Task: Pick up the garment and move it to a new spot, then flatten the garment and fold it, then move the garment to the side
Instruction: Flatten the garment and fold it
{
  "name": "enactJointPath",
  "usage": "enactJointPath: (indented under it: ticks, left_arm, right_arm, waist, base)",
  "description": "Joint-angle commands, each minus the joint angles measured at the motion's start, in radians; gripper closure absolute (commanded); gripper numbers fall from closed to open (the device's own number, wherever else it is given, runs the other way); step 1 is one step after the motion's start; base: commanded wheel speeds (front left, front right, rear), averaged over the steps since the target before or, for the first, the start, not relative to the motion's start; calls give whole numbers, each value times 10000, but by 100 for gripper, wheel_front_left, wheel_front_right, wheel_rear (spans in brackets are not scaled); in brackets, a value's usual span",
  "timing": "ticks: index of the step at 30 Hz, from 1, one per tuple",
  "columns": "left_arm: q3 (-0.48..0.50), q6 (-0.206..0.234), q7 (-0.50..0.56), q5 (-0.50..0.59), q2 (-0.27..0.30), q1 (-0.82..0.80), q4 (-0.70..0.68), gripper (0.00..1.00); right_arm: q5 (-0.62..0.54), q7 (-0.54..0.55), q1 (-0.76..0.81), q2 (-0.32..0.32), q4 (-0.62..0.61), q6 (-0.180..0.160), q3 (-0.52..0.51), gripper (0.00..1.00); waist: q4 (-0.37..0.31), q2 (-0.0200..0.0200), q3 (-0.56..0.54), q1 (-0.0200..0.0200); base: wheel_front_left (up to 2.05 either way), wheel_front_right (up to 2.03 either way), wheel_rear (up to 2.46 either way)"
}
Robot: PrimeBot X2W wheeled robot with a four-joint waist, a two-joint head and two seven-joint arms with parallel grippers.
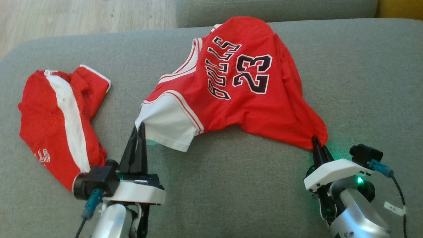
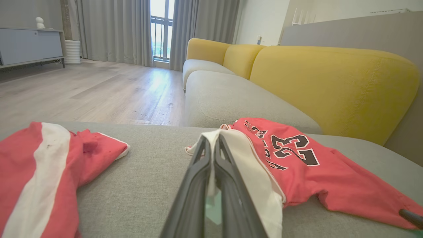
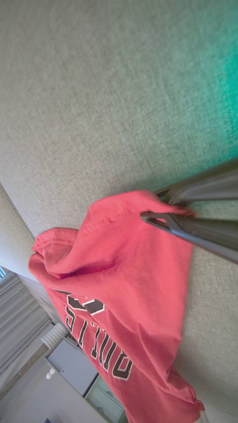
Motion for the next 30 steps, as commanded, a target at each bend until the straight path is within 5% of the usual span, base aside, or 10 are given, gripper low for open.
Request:
enactJointPath:
  ticks: [1, 11, 30]
  left_arm:
    - [434, 52, -96, -26, 20, -106, -291, 100]
    - [1065, -74, -97, -346, 19, -403, -1198, 100]
    - [1615, -158, 1224, -1118, 193, -4040, -4816, 100]
  right_arm:
    - [41, -131, -81, 131, -128, 75, 207, 100]
    - [-1358, -63, -545, 122, -2010, 75, -639, 100]
    - [-3625, 3339, -1633, -353, -10467, 75, -2467, 100]
  waist:
    - [-74, 0, -109, 0]
    - [-449, 0, -775, 0]
    - [-907, 0, -1722, 0]
  base:
    - [0, 0, 0]
    - [0, 0, 0]
    - [0, 0, 0]
